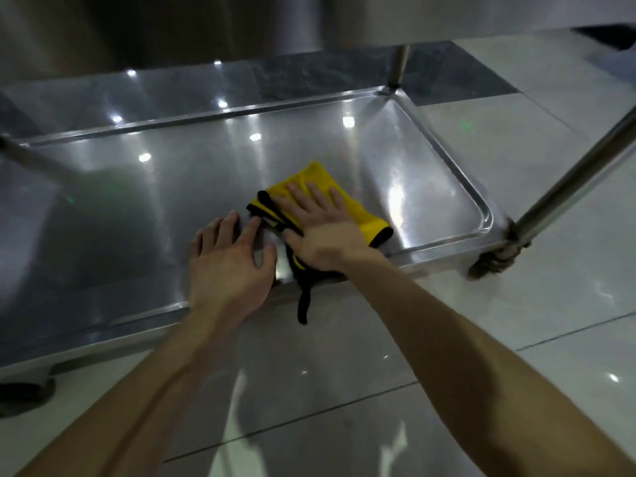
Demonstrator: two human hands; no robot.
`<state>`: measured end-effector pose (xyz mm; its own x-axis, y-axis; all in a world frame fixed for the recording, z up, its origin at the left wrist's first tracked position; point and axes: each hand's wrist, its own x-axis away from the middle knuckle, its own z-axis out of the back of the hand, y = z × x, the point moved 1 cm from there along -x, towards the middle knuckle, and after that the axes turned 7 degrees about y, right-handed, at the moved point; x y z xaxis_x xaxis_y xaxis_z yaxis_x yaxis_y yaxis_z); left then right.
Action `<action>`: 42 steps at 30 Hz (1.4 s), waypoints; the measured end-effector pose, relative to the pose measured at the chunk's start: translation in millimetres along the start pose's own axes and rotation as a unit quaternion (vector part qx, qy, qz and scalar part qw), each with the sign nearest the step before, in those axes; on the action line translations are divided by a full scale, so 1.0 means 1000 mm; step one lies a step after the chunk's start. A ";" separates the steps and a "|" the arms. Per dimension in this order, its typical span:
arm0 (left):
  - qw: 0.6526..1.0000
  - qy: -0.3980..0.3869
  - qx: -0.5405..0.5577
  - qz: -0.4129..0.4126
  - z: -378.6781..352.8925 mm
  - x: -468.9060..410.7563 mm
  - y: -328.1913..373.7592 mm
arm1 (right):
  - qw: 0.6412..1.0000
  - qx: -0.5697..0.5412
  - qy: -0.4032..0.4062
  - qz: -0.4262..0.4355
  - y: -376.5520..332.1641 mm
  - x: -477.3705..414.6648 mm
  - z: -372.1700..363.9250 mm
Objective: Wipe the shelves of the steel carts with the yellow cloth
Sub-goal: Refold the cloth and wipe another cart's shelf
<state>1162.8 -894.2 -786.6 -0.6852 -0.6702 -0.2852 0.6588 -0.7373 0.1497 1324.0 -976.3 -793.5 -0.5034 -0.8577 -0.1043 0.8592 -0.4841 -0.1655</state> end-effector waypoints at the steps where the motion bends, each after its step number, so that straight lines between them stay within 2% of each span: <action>1: 1.000 -0.006 0.003 0.000 0.000 0.000 -0.001 | 1.000 -0.013 -0.004 0.010 -0.005 0.012 0.001; 7: 1.000 -0.023 0.014 -0.001 -0.002 -0.002 -0.007 | 0.999 -0.023 -0.013 0.028 0.049 0.063 0.020; 14: 1.000 -0.021 0.010 -0.004 -0.009 -0.003 -0.011 | 0.995 0.010 -0.022 -0.095 0.179 0.052 0.041; 19: 1.000 0.002 -0.007 -0.013 -0.010 -0.004 -0.010 | 0.989 0.025 -0.001 -0.145 0.209 -0.013 0.041; 24: 1.000 0.014 -0.011 -0.020 -0.013 -0.003 -0.010 | 0.986 0.007 0.008 -0.167 0.193 -0.097 0.031; 29: 0.999 0.030 -0.007 -0.015 -0.013 -0.001 -0.006 | 0.994 0.013 -0.003 -0.110 0.139 -0.138 0.017; 32: 0.999 0.039 -0.002 -0.017 -0.009 0.000 -0.003 | 0.999 0.004 -0.010 -0.054 0.103 -0.115 0.013; 36: 0.998 0.059 0.038 -0.002 -0.005 0.002 0.000 | 0.999 -0.006 -0.015 0.039 0.055 -0.029 0.010; 39: 0.981 0.125 0.143 0.044 0.000 0.004 -0.003 | 0.997 -0.017 -0.025 0.066 0.026 0.029 0.008; 42: 0.941 0.185 0.272 0.085 0.010 0.009 -0.003 | 0.996 -0.016 -0.031 0.077 -0.024 0.044 0.003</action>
<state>1151.9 -899.2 -780.2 -0.3631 -0.7814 -0.5076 0.4247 -0.6237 0.6562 1281.1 -1002.6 -791.5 -0.3583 -0.9310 -0.0693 0.9220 -0.3412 -0.1830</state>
